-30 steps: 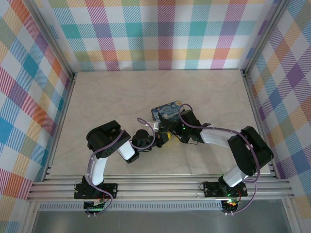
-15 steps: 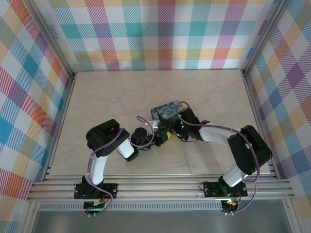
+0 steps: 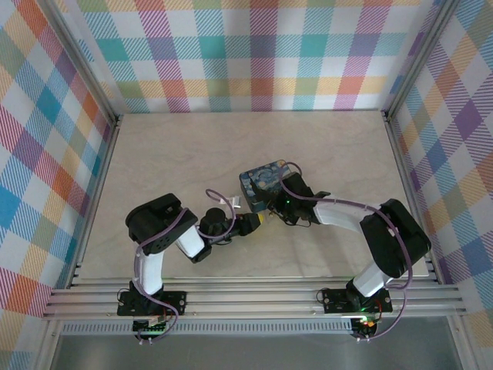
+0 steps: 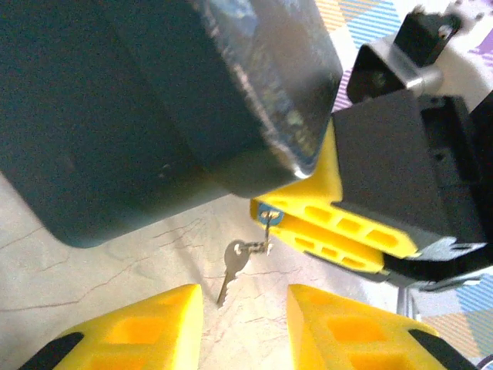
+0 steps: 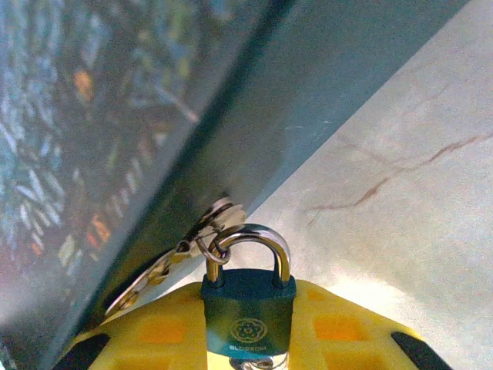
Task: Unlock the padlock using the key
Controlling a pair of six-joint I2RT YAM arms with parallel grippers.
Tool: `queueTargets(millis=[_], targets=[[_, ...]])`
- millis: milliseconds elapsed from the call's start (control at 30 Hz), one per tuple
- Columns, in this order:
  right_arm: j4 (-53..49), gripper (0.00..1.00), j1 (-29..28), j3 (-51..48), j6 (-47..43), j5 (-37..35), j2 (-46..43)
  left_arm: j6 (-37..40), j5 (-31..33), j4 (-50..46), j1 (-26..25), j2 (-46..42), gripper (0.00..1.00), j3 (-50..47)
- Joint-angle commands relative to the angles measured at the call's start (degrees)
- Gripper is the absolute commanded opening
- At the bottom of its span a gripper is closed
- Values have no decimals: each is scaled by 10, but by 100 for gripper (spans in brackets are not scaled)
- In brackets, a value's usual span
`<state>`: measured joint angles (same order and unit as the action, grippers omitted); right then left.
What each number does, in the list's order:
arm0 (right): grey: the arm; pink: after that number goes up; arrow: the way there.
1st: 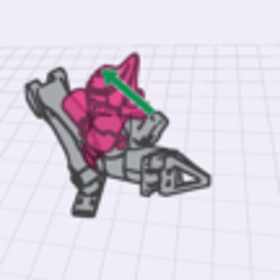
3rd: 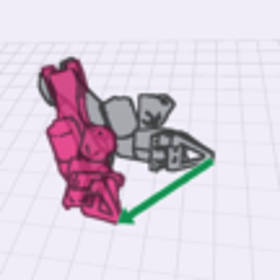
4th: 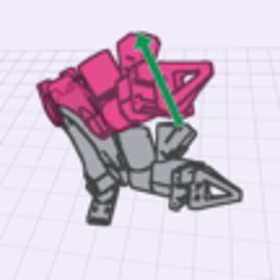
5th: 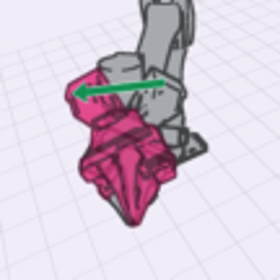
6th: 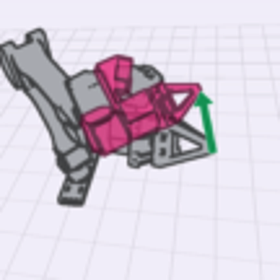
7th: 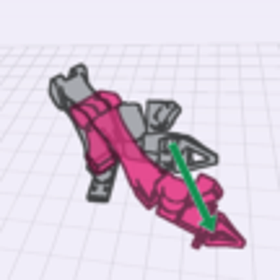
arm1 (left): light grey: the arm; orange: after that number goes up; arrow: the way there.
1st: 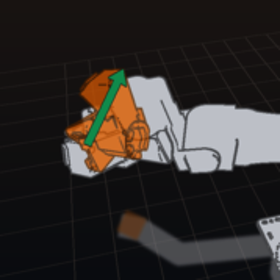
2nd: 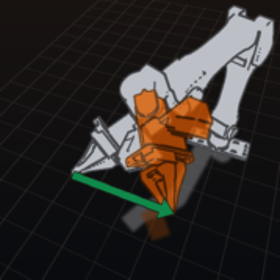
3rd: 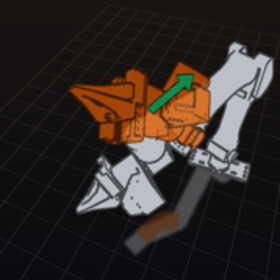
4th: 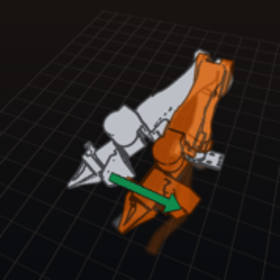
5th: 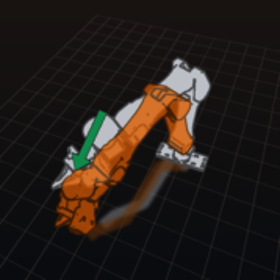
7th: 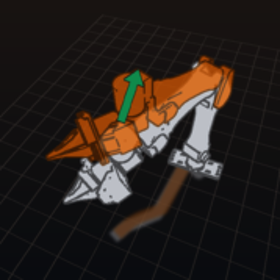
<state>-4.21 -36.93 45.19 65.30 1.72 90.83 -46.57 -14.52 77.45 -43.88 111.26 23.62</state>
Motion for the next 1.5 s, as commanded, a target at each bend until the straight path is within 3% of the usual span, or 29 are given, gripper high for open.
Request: queueTargets(millis=[0, 300, 800, 1233, 1467], targets=[[-14, 0, -18, 16, 43, -9, -5, -23, 19, 2, -8, -33, 34, -8], [-4, 0, -37, 35, 64, 4, 12, -41, 55, 0, -12, -39, 34, -19], [4, 0, -42, 52, 70, 22, 30, -43, 40, 2, -19, -8, 33, 13], [12, 0, -42, 56, 85, 40, 28, -34, 47, 3, -20, 11, 25, 32], [11, 0, -42, 48, 85, 39, 23, -31, 83, 2, -21, 10, 32, 16]])
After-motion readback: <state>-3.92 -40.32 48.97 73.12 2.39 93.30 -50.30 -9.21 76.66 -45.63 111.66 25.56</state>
